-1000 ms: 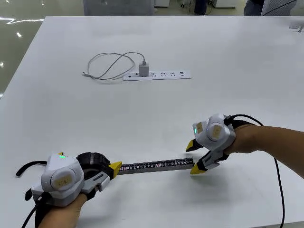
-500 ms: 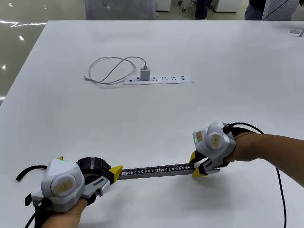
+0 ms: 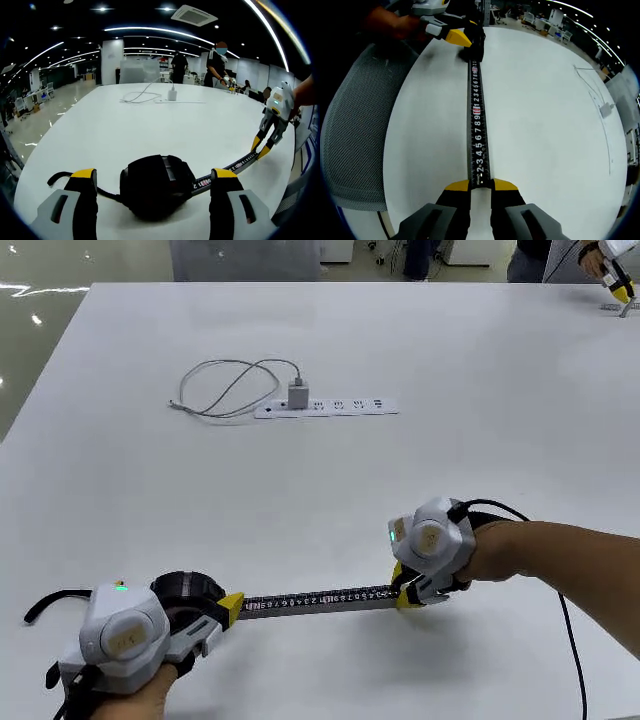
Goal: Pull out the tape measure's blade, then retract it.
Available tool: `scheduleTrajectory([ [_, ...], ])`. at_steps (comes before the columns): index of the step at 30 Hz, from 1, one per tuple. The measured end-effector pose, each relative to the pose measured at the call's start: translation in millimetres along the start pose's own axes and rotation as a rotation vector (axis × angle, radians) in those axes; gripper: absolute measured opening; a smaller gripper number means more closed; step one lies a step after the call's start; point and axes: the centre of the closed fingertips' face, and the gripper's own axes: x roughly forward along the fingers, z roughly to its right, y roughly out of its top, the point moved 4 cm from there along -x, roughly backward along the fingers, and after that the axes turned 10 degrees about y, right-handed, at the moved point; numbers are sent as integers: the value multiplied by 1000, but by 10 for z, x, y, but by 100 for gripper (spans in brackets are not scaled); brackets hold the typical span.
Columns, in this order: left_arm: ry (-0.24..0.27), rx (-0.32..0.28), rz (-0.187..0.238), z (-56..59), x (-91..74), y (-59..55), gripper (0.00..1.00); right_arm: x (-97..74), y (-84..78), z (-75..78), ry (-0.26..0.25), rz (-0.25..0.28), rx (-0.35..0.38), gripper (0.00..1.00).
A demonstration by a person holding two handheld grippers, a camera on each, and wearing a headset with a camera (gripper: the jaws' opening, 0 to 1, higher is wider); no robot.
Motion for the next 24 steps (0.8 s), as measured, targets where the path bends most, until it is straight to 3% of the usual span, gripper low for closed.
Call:
scheduleTrajectory([
  [2,4,-15,-11,0,11,1,85,-3,-6,2,3,16,16,11],
  [4,-5,-89,-36,24,18,-9,77,2,-1,1,0,17,25,11],
  [10,16,-50,-94,39,63,-121,70,4,16,-6,-14,-6,41,11],
  [15,16,-67,-79,40,66,-87,63,8,18,-4,-19,-4,56,11],
  [19,27,-64,-110,48,82,-92,63,15,35,-7,-27,-30,63,11],
  [24,21,-66,-134,39,87,-101,63,13,17,13,-19,-17,82,10],
])
